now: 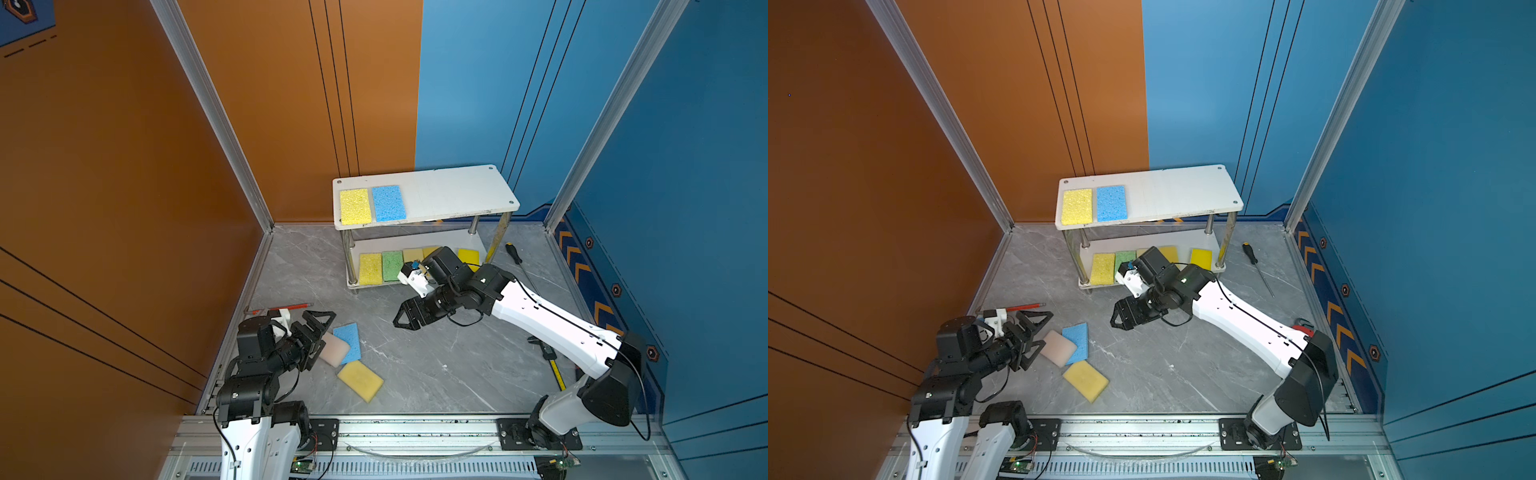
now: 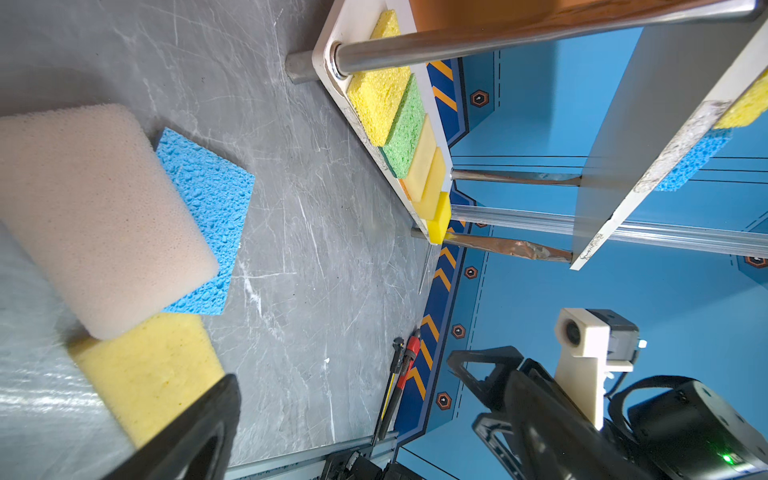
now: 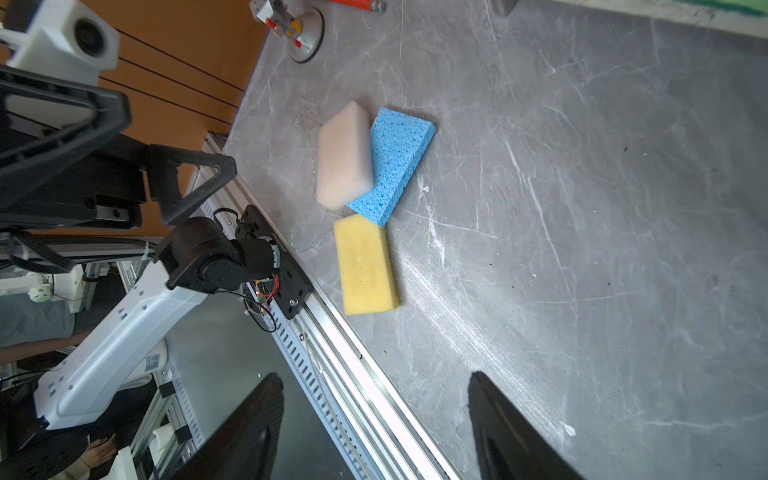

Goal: Place and organize the cleaning sponges onto the shelf
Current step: 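Open the right gripper and withdraw it from the shelf toward the table, then lower the open right gripper over the pale yellow sponge on the table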

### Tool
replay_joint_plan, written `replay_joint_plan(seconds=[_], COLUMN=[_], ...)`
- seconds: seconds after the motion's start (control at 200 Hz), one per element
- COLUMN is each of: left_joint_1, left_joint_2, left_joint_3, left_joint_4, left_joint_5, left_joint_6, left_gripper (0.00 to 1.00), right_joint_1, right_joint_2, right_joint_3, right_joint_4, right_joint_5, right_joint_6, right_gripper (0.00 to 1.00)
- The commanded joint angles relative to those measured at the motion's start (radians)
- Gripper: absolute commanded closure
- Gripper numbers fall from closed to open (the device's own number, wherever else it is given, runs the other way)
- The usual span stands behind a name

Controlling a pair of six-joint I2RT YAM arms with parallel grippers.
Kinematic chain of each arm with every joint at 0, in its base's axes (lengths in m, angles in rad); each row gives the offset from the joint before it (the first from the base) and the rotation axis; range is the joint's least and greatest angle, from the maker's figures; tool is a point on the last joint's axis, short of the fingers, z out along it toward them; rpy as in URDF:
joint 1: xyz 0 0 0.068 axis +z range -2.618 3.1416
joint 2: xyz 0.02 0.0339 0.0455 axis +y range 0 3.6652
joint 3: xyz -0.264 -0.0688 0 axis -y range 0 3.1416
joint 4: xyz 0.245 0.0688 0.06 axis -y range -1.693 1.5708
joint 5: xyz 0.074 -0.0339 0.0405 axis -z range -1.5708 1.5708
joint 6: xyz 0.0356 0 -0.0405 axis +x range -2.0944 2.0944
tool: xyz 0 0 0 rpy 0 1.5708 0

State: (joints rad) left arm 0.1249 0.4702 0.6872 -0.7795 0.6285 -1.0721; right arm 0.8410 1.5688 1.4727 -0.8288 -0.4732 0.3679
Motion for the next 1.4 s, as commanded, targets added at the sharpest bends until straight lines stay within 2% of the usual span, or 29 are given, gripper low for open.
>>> replay_joint_plan(seconds=[0.0,0.761,1.396], left_joint_1=[-0.002,-0.002,0.0], left_joint_2=[-0.011,-0.01,-0.036], left_joint_3=[-0.02,-0.025,-0.028], left_joint_4=[-0.041,-0.223,-0.264], left_joint_5=[-0.03,-0.081,-0.082], left_joint_6=[0.021,0.058,0.065], left_gripper=[0.01,0.01,0.01], right_joint_1=[0.027,0.265,0.284], right_joint_2=[0.049,0.386,0.55], right_joint_3=[-0.022,0.075,0.173], right_joint_4=[0.0,0.0,0.007], right_joint_5=[-0.004,0.029,0.138], right_joint_6=[-0.041,-0.159,-0.122], right_gripper=[0.27,0.26,0.28])
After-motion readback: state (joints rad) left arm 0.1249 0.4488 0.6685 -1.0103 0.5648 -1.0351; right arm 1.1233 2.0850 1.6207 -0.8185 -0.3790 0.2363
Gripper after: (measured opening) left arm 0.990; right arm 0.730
